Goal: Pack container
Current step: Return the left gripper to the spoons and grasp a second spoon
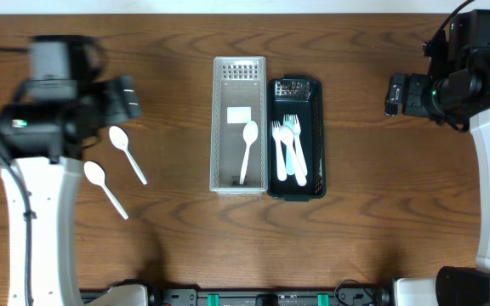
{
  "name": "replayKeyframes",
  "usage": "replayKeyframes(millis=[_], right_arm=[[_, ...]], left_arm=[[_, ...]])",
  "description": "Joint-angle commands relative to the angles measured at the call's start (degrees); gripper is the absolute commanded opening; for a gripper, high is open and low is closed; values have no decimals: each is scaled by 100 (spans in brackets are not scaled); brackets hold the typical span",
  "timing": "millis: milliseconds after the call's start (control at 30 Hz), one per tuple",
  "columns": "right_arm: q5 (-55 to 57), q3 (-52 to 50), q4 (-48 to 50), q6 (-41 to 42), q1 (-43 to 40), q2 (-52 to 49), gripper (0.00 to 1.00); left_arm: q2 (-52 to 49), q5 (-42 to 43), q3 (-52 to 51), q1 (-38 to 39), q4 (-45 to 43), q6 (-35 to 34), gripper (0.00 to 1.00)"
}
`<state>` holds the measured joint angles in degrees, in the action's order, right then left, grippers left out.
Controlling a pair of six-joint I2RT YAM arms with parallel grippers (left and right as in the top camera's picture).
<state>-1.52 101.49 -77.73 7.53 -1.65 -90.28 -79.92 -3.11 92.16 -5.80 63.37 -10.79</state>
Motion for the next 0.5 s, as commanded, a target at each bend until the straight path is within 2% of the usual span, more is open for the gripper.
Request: replayKeyframes(millis=[0, 100, 267, 467], right_arm=[[-7, -26, 0, -79, -42, -28, 99], [-46, -26, 9, -81, -42, -28, 99], [-46, -26, 11, -79, -42, -28, 99], [-46, -26, 13, -79, -42, -28, 99]], left_arm=[[-321, 870, -503, -697, -120, -177, 98], [-651, 1073, -964, -1012, -376, -133, 98], [-1329, 1134, -1537, -1025, -894, -131, 98], [-2149, 1416, -1672, -1025, -1172, -133, 98]])
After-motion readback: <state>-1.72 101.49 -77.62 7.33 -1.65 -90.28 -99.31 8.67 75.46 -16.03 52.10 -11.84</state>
